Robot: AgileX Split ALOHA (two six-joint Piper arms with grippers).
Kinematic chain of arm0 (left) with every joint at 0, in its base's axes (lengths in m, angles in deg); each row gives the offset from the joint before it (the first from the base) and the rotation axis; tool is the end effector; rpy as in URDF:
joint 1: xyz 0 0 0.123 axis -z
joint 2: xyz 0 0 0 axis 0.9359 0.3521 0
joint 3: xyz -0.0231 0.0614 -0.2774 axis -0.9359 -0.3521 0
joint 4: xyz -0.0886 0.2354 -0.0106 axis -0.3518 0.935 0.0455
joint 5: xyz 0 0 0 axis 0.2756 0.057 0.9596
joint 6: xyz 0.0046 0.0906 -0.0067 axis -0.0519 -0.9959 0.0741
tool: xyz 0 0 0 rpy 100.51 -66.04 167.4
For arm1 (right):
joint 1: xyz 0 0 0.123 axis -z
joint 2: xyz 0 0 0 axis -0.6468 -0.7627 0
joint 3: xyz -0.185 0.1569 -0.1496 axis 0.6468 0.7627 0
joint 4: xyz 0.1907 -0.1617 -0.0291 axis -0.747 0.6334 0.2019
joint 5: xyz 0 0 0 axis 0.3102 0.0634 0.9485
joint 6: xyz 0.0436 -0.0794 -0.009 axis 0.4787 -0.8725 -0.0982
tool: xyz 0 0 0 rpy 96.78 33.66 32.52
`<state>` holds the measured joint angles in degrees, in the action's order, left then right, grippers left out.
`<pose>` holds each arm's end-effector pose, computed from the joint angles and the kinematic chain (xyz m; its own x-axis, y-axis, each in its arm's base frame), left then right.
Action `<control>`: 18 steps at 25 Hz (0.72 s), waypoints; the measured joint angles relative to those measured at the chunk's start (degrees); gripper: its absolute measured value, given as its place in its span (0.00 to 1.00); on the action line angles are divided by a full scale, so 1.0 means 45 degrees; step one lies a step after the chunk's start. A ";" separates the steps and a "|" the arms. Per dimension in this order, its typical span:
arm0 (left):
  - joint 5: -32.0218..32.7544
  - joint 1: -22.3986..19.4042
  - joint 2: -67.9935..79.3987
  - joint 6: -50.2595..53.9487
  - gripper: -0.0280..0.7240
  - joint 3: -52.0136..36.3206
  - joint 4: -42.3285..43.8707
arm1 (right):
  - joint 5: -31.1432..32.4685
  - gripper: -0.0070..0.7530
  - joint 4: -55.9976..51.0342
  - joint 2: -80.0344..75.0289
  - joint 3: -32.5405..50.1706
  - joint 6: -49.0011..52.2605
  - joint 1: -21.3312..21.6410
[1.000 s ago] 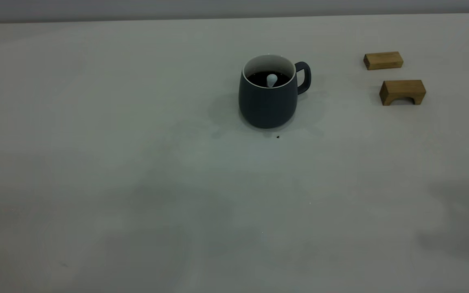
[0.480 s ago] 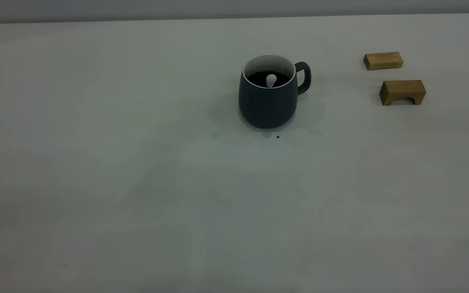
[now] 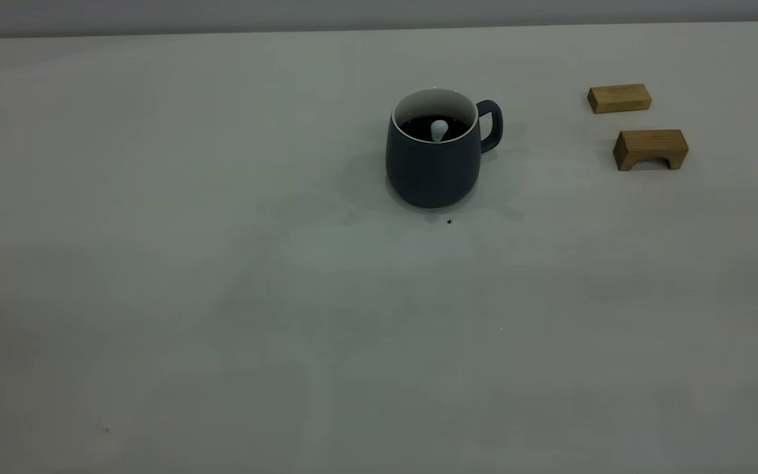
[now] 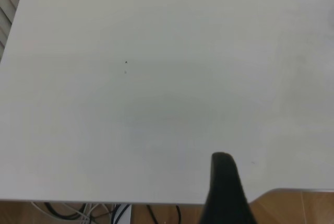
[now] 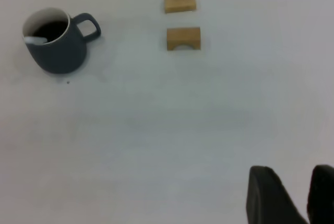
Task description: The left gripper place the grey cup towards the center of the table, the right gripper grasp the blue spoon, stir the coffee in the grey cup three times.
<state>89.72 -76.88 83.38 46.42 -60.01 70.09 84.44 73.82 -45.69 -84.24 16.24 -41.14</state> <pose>-0.0091 -0.0067 0.2677 -0.5154 -0.0222 -0.8567 -0.0562 0.9984 0.0079 0.0108 0.0026 0.2716 -0.5878 0.0054 -0.8090 -0.0285 0.9992 0.0274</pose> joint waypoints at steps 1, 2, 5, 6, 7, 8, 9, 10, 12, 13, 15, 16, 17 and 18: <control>0.0000 0.0000 0.0000 0.0000 0.82 0.0000 0.0000 | 0.0263 0.32 0.0012 0.0392 0.0080 0.0000 0.0000; 0.0000 0.0000 0.0000 0.0012 0.82 0.0000 0.0000 | 0.0433 0.32 0.0024 0.0763 0.0158 -0.0096 0.0000; 0.0000 0.0000 0.0000 0.0012 0.82 0.0000 0.0000 | 0.0511 0.32 -0.0002 0.1099 0.0194 -0.0155 0.0000; 0.0000 0.0000 0.0000 0.0012 0.82 0.0000 0.0000 | 0.0494 0.32 -0.0002 0.1099 0.0239 -0.0167 0.0000; 0.0000 0.0000 0.0000 0.0001 0.82 0.0000 0.0000 | 0.0494 0.32 -0.0012 0.1110 0.0269 -0.0176 0.0000; 0.0000 0.0000 0.0000 0.0001 0.82 0.0000 0.0000 | 0.0494 0.32 -0.0012 0.1110 0.0281 -0.0213 0.0000; 0.0000 0.0000 0.0000 0.0001 0.82 0.0000 0.0000 | 0.0494 0.32 -0.0012 0.1110 0.0281 -0.0256 0.0000; 0.0000 0.0000 0.0000 0.0001 0.82 0.0000 0.0000 | 0.0494 0.32 -0.0012 0.1123 0.0281 -0.0262 0.0000; 0.0000 0.0000 0.0000 0.0001 0.82 0.0000 0.0000 | 0.0494 0.32 0.0000 0.1123 0.0281 -0.0272 0.0000; 0.0000 0.0000 0.0000 0.0001 0.82 0.0000 0.0000 | 0.0494 0.32 0.0009 0.1123 0.0281 -0.0272 0.0000; 0.0000 0.0000 0.0000 0.0001 0.82 0.0000 0.0000 | 0.0494 0.32 0.0024 0.1123 0.0281 -0.0276 0.0000; 0.0000 0.0000 0.0000 0.0001 0.82 0.0000 0.0000 | 0.0494 0.32 0.0024 0.1123 0.0281 -0.0286 0.0000; 0.0000 0.0000 0.0000 0.0001 0.82 0.0000 0.0000 | 0.0494 0.32 0.0024 0.1123 0.0281 -0.0301 0.0000; 0.0000 0.0000 0.0000 0.0001 0.82 0.0000 0.0000 | 0.0494 0.32 0.0024 0.1123 0.0281 -0.0311 0.0000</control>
<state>89.72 -76.88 83.38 46.43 -60.01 70.09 86.66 73.93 -40.63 -82.98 14.84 -41.14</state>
